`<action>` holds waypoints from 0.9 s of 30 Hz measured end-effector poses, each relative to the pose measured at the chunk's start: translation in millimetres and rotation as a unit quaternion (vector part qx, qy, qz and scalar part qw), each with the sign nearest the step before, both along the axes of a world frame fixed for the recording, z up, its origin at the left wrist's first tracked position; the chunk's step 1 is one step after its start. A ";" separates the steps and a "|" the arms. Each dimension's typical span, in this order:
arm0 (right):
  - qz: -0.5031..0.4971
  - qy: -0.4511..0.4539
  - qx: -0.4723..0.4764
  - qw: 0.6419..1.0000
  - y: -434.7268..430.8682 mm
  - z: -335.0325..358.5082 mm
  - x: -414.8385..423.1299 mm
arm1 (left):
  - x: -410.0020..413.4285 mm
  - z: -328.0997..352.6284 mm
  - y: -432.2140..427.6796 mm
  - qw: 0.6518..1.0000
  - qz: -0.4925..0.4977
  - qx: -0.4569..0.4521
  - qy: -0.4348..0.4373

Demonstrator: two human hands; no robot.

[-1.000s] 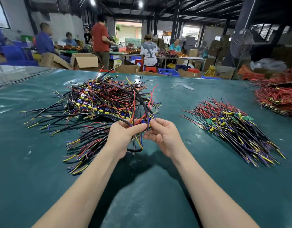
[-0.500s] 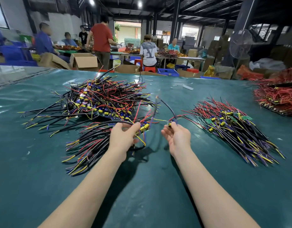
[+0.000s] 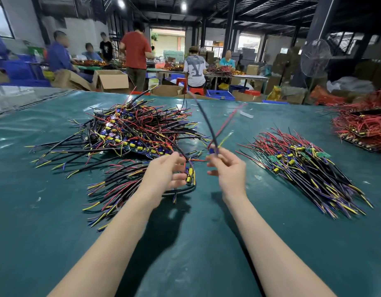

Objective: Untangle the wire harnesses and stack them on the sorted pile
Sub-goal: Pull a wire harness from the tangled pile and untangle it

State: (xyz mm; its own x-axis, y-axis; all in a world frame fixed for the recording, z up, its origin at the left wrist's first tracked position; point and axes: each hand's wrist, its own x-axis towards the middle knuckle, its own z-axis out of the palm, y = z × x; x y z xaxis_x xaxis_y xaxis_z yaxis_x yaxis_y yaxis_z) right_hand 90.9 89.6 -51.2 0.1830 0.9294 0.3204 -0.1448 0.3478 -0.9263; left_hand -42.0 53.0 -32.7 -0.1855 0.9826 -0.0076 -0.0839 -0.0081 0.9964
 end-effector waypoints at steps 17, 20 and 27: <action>0.180 -0.107 -0.006 0.978 -10.9 3.4 -15.6 | -2.3 -12.5 3.3 0.968 -0.100 -0.019 -0.229; 0.212 -0.073 -0.015 0.975 -9.9 3.4 -9.4 | -1.1 -11.9 2.6 0.967 -0.103 -0.027 -0.232; 0.229 -0.049 -0.022 0.972 -9.0 -0.3 -6.8 | -5.1 -8.2 4.7 0.967 -0.083 -0.051 -0.236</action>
State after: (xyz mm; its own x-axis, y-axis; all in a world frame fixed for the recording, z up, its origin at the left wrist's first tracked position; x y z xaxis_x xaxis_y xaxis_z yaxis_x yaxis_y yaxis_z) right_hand 84.1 80.6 -51.5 -0.2831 0.9192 0.2737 -0.1851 0.2276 -0.9560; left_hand -47.0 57.7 -41.0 0.0235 0.9882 -0.1512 -0.5212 0.1411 0.8417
